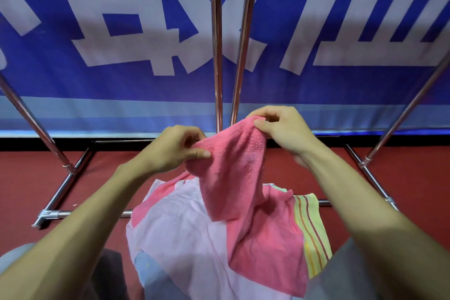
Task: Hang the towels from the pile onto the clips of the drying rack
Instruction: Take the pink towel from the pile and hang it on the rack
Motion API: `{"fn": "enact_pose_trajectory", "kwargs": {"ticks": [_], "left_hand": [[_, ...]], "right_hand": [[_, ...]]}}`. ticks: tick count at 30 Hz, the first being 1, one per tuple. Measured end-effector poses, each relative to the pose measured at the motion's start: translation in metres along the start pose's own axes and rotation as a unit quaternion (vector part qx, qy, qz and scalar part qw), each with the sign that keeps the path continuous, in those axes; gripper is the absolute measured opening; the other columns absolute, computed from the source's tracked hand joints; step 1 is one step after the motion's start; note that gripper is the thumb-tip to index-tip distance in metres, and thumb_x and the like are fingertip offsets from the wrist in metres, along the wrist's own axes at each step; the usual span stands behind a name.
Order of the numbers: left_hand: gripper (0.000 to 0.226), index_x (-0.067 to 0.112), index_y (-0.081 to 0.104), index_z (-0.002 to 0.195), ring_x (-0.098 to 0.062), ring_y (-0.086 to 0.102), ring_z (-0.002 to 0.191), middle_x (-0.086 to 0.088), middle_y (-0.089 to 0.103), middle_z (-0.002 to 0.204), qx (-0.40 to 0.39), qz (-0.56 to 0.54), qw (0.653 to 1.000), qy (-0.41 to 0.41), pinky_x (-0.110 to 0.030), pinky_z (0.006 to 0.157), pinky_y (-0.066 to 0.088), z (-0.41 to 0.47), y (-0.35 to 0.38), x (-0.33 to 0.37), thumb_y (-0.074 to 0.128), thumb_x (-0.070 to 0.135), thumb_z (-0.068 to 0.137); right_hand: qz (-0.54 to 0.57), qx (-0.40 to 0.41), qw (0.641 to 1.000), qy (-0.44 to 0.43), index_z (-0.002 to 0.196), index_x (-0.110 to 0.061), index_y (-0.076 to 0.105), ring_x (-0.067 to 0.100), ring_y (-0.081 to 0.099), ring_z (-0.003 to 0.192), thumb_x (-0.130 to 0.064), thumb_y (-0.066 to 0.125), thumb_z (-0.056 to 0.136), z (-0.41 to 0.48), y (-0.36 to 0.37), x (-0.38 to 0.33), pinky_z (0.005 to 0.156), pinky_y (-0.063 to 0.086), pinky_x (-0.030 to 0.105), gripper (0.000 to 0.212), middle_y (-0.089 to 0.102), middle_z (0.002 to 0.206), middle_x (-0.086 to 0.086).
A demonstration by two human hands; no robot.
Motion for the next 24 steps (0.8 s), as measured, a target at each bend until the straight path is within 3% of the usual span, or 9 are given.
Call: {"fn": "enact_pose_trajectory", "kwargs": {"ticks": [4, 7, 10, 13, 16, 19, 24], "left_hand": [[0.035, 0.011, 0.062, 0.072, -0.021, 0.043, 0.058, -0.010, 0.059, 0.062, 0.041, 0.099, 0.994, -0.014, -0.030, 0.059, 0.039, -0.002, -0.005, -0.005, 0.071, 0.044, 0.077], [0.033, 0.021, 0.055, 0.060, -0.016, 0.044, 0.053, -0.001, 0.054, 0.055, 0.096, 0.090, 0.991, -0.026, -0.019, 0.053, 0.034, -0.004, -0.013, -0.007, 0.070, 0.043, 0.079], [0.025, 0.018, 0.065, 0.067, -0.011, 0.055, 0.057, -0.001, 0.064, 0.061, 0.166, 0.044, 0.984, -0.038, -0.013, 0.053, 0.037, -0.006, -0.022, -0.008, 0.074, 0.040, 0.076], [0.019, 0.017, 0.071, 0.074, -0.018, 0.063, 0.064, -0.004, 0.069, 0.066, 0.212, 0.003, 0.976, -0.041, -0.023, 0.061, 0.045, -0.005, -0.026, -0.012, 0.076, 0.035, 0.076], [0.010, 0.015, 0.072, 0.082, -0.012, 0.062, 0.067, -0.001, 0.071, 0.074, 0.210, -0.102, 0.972, -0.036, -0.031, 0.070, 0.051, -0.007, -0.027, -0.012, 0.070, 0.024, 0.085], [0.015, 0.012, 0.069, 0.089, -0.013, 0.060, 0.075, 0.006, 0.066, 0.077, 0.210, -0.055, 0.976, -0.026, -0.030, 0.074, 0.047, -0.008, -0.031, -0.002, 0.060, 0.024, 0.092], [0.014, 0.015, 0.063, 0.084, -0.017, 0.060, 0.073, -0.001, 0.064, 0.077, 0.243, -0.115, 0.963, 0.007, -0.043, 0.076, 0.058, -0.003, -0.083, 0.041, 0.056, 0.023, 0.094]], "right_hand": [[0.009, 0.066, 0.998, 0.018, 0.085, -0.015, 0.074, 0.004, 0.056, 0.070, -0.001, 0.059, 0.087, 0.008, 0.000, 0.009, 0.075, 0.046, 0.022, 0.021, 0.068, 0.078, -0.004], [-0.027, 0.096, 0.995, -0.008, 0.076, -0.025, 0.073, 0.008, 0.059, 0.075, -0.009, 0.064, 0.084, 0.015, 0.001, 0.013, 0.079, 0.049, 0.032, 0.020, 0.072, 0.081, -0.004], [-0.076, 0.122, 0.989, -0.028, 0.077, -0.025, 0.073, 0.005, 0.061, 0.074, -0.016, 0.069, 0.081, 0.017, 0.001, 0.015, 0.085, 0.051, 0.032, 0.012, 0.070, 0.075, -0.011], [-0.111, 0.142, 0.983, -0.028, 0.082, -0.021, 0.075, 0.000, 0.060, 0.069, -0.013, 0.070, 0.081, 0.015, 0.004, 0.012, 0.087, 0.051, 0.026, 0.009, 0.068, 0.073, -0.010], [-0.125, 0.161, 0.979, -0.034, 0.082, -0.019, 0.075, 0.001, 0.059, 0.068, -0.012, 0.070, 0.081, 0.011, 0.006, 0.007, 0.091, 0.049, 0.028, 0.008, 0.067, 0.073, -0.010], [-0.126, 0.177, 0.975, -0.036, 0.080, -0.020, 0.072, 0.005, 0.057, 0.068, -0.012, 0.069, 0.081, 0.009, 0.006, -0.003, 0.090, 0.049, 0.035, 0.009, 0.063, 0.068, -0.013], [-0.078, 0.230, 0.965, -0.098, 0.091, -0.013, 0.062, 0.021, 0.062, 0.089, -0.009, 0.058, 0.090, 0.018, -0.010, -0.069, 0.080, 0.042, 0.028, 0.006, 0.065, 0.085, -0.004]]}}
Point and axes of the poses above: each hand's wrist, its own z-axis towards the middle knuckle, its own y-axis out of the palm, x = y × z, the point moved 2 cm from there along z, towards the middle knuckle
